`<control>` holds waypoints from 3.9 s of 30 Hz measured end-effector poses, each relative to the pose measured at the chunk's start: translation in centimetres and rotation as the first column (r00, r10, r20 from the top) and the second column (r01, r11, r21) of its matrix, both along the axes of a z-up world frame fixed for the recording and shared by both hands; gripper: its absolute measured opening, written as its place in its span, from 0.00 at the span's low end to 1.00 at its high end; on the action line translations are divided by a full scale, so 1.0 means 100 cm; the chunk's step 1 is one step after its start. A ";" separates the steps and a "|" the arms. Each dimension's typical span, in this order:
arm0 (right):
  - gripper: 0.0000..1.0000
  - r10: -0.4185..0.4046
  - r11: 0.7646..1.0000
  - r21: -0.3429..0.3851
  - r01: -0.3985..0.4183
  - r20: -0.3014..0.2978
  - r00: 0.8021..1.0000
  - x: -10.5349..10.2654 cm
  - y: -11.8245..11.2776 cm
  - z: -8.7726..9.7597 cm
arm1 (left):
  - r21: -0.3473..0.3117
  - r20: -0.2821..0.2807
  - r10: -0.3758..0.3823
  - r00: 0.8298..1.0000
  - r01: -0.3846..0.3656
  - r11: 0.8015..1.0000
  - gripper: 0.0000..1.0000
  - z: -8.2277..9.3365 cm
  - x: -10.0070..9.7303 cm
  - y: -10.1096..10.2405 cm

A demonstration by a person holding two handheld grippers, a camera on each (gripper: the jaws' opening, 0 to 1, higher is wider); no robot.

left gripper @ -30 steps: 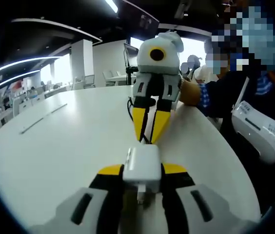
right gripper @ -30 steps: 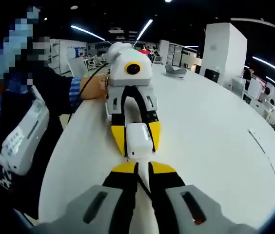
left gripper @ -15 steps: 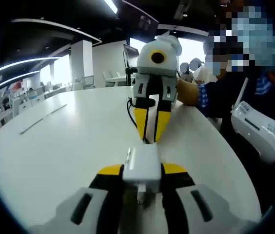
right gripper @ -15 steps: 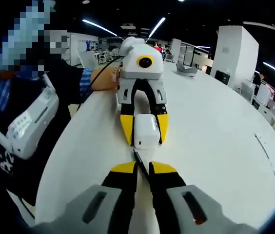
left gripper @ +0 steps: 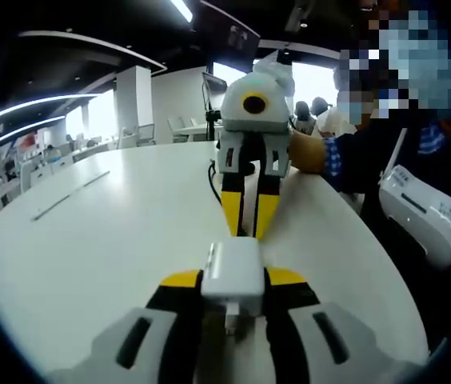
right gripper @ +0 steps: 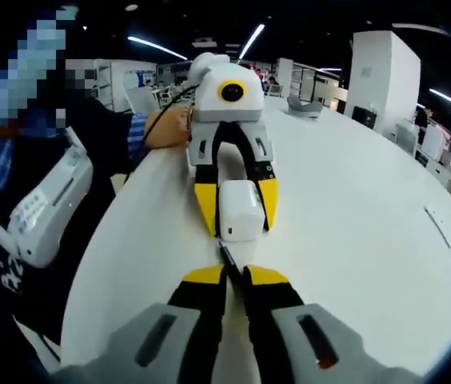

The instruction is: Plug the desk Type‑C cable into the charger adapter.

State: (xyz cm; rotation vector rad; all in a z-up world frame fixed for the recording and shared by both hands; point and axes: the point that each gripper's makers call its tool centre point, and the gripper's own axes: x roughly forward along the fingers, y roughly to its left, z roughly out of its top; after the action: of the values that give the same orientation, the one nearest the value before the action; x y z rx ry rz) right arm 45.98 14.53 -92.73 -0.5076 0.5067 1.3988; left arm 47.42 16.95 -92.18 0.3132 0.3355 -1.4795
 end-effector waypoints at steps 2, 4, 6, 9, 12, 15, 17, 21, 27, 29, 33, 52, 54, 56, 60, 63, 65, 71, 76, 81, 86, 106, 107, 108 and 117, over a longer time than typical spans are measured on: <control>0.08 -0.003 1.000 0.001 0.004 -0.003 1.000 0.000 0.000 0.000 | 0.000 0.000 0.000 1.000 0.000 1.000 0.28 0.000 0.000 0.000; 0.07 -0.009 1.000 0.001 0.009 -0.006 1.000 -0.001 0.000 -0.001 | 0.000 0.000 0.000 1.000 0.000 1.000 0.28 0.000 0.000 0.000; 0.05 -0.011 1.000 -0.017 0.011 -0.002 1.000 -0.003 0.001 -0.001 | -0.001 0.000 -0.001 1.000 0.001 1.000 0.28 0.000 0.000 0.000; 0.04 -0.023 0.999 -0.047 0.023 0.015 1.000 -0.003 0.002 -0.002 | -0.001 -0.001 -0.001 1.000 0.001 1.000 0.28 0.000 0.000 0.000; 0.03 -0.035 0.997 -0.061 0.036 0.015 0.999 -0.003 0.001 -0.003 | -0.001 -0.001 -0.001 1.000 0.001 1.000 0.28 0.000 0.000 -0.001; 0.03 -0.038 0.997 -0.066 0.039 0.012 0.999 -0.003 0.001 -0.003 | -0.001 0.000 -0.001 1.000 0.001 1.000 0.28 0.000 0.001 -0.001; 0.03 -0.034 0.997 -0.071 0.035 0.014 0.999 -0.004 0.001 -0.003 | -0.002 0.000 -0.001 1.000 0.001 1.000 0.28 0.000 0.001 0.000; 0.03 -0.031 0.998 -0.049 0.031 0.010 0.999 -0.005 -0.001 0.005 | -0.003 0.000 -0.002 1.000 0.002 1.000 0.28 0.000 0.001 0.000; 0.03 -0.043 0.999 -0.008 0.043 -0.003 0.999 -0.004 0.000 0.010 | -0.006 -0.001 -0.005 1.000 0.005 1.000 0.28 0.001 0.002 0.000; 0.03 -0.043 0.999 -0.011 0.043 -0.001 0.999 -0.003 0.001 0.009 | -0.006 -0.001 -0.005 1.000 0.005 1.000 0.28 0.001 0.001 0.000; 0.03 -0.037 0.999 -0.014 0.037 -0.006 0.999 -0.004 0.003 0.005 | -0.007 -0.001 -0.006 1.000 0.006 1.000 0.28 0.001 0.001 -0.001; 0.03 -0.042 0.999 -0.005 0.042 -0.006 0.999 -0.001 0.006 0.008 | -0.005 -0.004 -0.008 1.000 0.008 1.000 0.28 0.001 0.001 -0.001; 0.03 -0.042 0.999 -0.005 0.042 -0.007 0.999 -0.001 0.006 0.008 | -0.004 -0.004 -0.007 1.000 0.007 1.000 0.28 0.001 0.001 -0.001; 0.03 -0.042 0.999 -0.003 0.042 -0.012 0.999 -0.001 0.007 0.008 | -0.004 -0.005 -0.007 1.000 0.007 1.000 0.28 0.001 0.001 -0.001; 0.03 -0.039 0.999 -0.002 0.039 -0.009 0.999 -0.002 0.009 0.008 | -0.002 -0.003 -0.005 1.000 0.005 1.000 0.28 0.001 0.001 0.000; 0.03 -0.038 0.999 -0.002 0.038 -0.005 0.999 -0.002 0.009 0.008 | 0.000 -0.002 -0.004 1.000 0.004 1.000 0.29 0.001 0.001 0.000; 0.03 -0.038 0.999 -0.002 0.038 -0.004 0.999 -0.002 0.009 0.008 | -0.001 -0.002 -0.004 1.000 0.004 1.000 0.29 0.001 0.001 0.000; 0.04 -0.037 0.999 -0.003 0.037 0.004 0.999 -0.002 0.010 0.008 | -0.001 -0.002 -0.004 1.000 0.004 1.000 0.29 0.000 0.001 0.000; 0.05 -0.044 0.999 -0.004 0.044 0.016 0.999 -0.001 0.010 0.007 | -0.002 -0.001 -0.005 1.000 0.005 1.000 0.29 0.000 0.001 0.000; 0.09 -0.012 1.000 -0.009 0.012 0.042 0.999 -0.002 0.011 0.003 | -0.004 -0.001 -0.008 1.000 0.008 1.000 0.29 0.000 0.001 -0.001; 0.14 0.001 1.000 -0.018 0.000 0.088 0.996 -0.001 0.011 0.005 | -0.005 -0.001 -0.008 1.000 0.008 1.000 0.29 0.000 0.001 -0.001; 0.05 0.022 0.997 -0.074 -0.016 0.076 0.997 0.000 -0.008 0.001 | -0.006 0.000 -0.007 1.000 0.007 1.000 0.29 0.001 0.001 -0.001; 0.05 0.017 0.997 -0.074 -0.012 0.071 0.997 0.001 -0.008 0.001 | -0.006 0.000 -0.007 1.000 0.007 1.000 0.29 0.001 0.001 -0.001; 0.04 0.016 0.997 -0.077 -0.011 0.071 0.997 0.000 -0.008 0.001 | -0.006 0.000 -0.008 1.000 0.008 1.000 0.29 0.001 0.001 -0.001; 0.02 -0.024 0.995 -0.094 0.031 0.065 0.998 0.004 -0.006 0.003 | 0.005 0.003 -0.004 1.000 0.004 1.000 0.28 0.001 0.002 0.000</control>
State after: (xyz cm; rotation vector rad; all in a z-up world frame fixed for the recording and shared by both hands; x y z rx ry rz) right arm 46.35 13.91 -92.43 -0.6178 0.5287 1.3327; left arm 47.60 16.95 -92.07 0.3205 0.3367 -1.4825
